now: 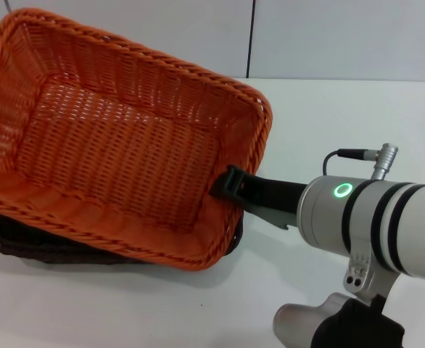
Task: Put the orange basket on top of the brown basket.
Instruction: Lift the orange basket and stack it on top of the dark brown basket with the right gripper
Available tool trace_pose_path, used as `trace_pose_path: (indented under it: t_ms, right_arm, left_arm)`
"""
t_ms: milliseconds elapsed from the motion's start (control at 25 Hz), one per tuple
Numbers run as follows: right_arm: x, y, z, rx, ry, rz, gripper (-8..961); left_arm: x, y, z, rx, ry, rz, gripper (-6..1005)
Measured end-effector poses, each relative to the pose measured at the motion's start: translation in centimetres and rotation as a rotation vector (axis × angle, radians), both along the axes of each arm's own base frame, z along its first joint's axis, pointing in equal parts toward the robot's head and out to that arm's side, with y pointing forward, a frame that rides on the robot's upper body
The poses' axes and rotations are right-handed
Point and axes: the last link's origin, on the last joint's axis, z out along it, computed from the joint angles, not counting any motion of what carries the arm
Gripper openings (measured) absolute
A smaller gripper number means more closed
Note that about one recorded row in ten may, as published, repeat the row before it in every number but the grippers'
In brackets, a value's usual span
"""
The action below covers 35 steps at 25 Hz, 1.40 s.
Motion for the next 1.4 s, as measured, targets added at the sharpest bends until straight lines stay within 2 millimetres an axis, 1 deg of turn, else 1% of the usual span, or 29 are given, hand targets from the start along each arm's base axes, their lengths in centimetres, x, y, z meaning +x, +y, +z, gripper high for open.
trace_pose_path:
  t_ms: [120, 200, 440, 680, 800, 880, 1000, 1240, 1360, 1400]
  right_arm:
    - [-0.2, 0.0, 0.3, 0.013, 0.001, 0.013, 148]
    - [-0.9, -0.1, 0.9, 0.032, 0.021, 0.041, 149]
    - [-1.4, -0.1, 1.4, 0.051, 0.021, 0.084, 152]
    - [-0.5, 0.3, 1.4, 0.078, 0.029, 0.091, 155]
    - [0.0, 1.2, 1.1, 0.129, 0.089, 0.113, 156]
    - [0.2, 1.4, 1.0, 0.138, 0.1, 0.118, 157]
    - [1.5, 1.3, 0.6, 0.128, 0.078, 0.092, 159]
    - [1.7, 0.9, 0.3, 0.129, 0.083, 0.085, 162]
    - [1.3, 0.6, 0.2, 0.139, 0.11, 0.101, 163]
    - [1.3, 0.6, 0.2, 0.145, 0.117, 0.108, 181]
  left_arm:
    - [0.0, 0.0, 0.0, 0.0, 0.0, 0.0, 732]
    - [0.1, 0.0, 0.1, 0.025, -0.011, -0.011, 731]
    - [0.4, 0.2, 0.2, 0.042, -0.011, -0.03, 731]
    - [0.4, 0.1, 0.0, 0.062, -0.014, -0.029, 731]
    - [0.3, -0.1, -0.4, 0.073, -0.02, -0.034, 731]
    - [0.3, -0.1, -0.4, 0.074, -0.019, -0.032, 731]
    - [0.0, -0.4, -0.7, 0.071, -0.021, -0.023, 731]
    - [-0.1, -0.7, -0.5, 0.079, -0.017, -0.024, 730]
    - [-0.1, -0.7, -0.4, 0.081, -0.014, -0.024, 730]
    - [-0.1, -0.7, -0.3, 0.082, -0.012, -0.025, 730]
